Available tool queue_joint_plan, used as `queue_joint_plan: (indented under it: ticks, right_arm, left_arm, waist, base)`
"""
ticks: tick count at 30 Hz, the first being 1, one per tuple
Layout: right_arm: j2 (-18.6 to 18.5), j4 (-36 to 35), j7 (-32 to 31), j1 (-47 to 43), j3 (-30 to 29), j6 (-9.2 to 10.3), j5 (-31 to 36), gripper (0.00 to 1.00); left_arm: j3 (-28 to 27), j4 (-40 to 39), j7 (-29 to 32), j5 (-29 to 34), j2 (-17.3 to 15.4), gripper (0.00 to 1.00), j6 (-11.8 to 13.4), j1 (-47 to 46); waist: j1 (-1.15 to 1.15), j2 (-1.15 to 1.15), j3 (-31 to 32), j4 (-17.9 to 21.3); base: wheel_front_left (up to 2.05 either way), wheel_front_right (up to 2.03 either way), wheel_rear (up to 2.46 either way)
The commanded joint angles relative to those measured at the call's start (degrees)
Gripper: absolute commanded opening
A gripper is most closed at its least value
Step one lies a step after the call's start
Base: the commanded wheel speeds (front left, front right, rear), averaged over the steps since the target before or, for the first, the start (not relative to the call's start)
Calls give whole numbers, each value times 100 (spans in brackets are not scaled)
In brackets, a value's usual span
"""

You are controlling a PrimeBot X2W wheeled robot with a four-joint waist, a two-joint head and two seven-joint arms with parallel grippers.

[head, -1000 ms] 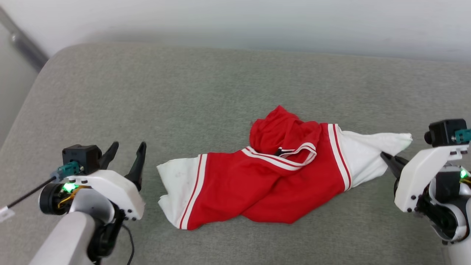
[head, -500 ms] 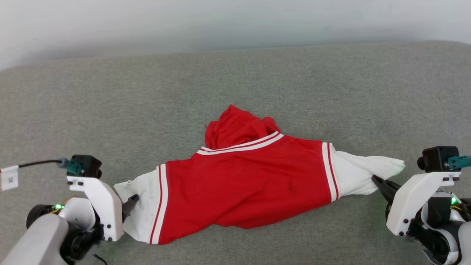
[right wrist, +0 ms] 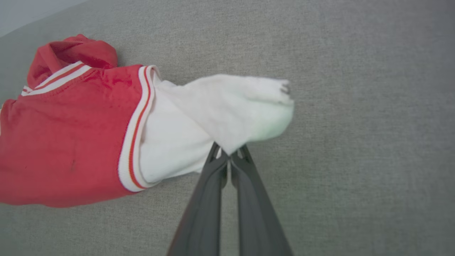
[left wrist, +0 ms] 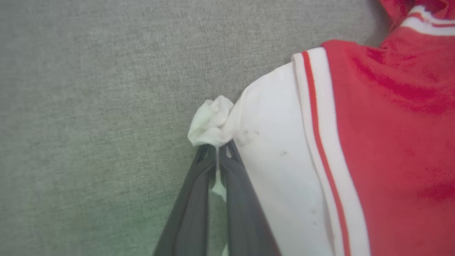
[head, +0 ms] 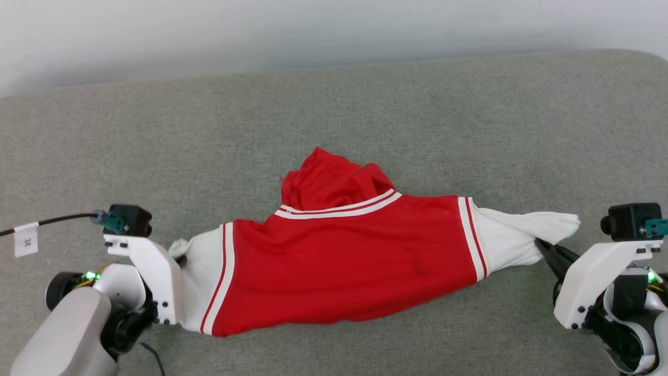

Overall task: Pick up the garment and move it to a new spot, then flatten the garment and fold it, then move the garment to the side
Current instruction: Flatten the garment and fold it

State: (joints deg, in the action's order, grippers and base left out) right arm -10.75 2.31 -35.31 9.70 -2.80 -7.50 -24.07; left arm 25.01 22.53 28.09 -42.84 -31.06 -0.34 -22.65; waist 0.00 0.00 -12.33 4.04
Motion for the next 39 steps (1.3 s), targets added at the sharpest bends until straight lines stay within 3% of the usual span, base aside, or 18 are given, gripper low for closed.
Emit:
queue_joint_plan:
  ticks: [1, 11, 23, 32, 39]
  right_arm:
    - [-86, 12, 57, 100, -13, 2, 69, 0]
    - [-474, 201, 192, 813, 31, 4, 310, 0]
    - [-898, 1419, 416, 2764, 346, 4, 208, 0]
    - [-1015, 2258, 1052, 4600, 501, 5, 348, 0]
    - [-1079, 2709, 1786, 6267, 636, 5, 637, 0]
  left_arm:
    - [-27, 3, -112, 78, 7, 0, 75, -119]
    - [-199, -357, -1081, 763, 25, 0, 560, -988]
    - [-148, 475, -1772, 1258, 423, 0, 531, -2931]
    - [-155, 1232, -2280, 1565, 586, 0, 449, -4567]
    - [-295, 1775, -3007, 1757, 585, 0, 411, -5950]
  waist:
    - [0, 0, 87, -73]
    - [0, 0, 461, -297]
    - [0, 0, 292, -300]
    - [0, 0, -391, -217]
    - [0, 0, -1111, -155]
  base:
    - [0, 0, 0]
    - [0, 0, 0]
    - [0, 0, 0]
    - [0, 0, 0]
    - [0, 0, 0]
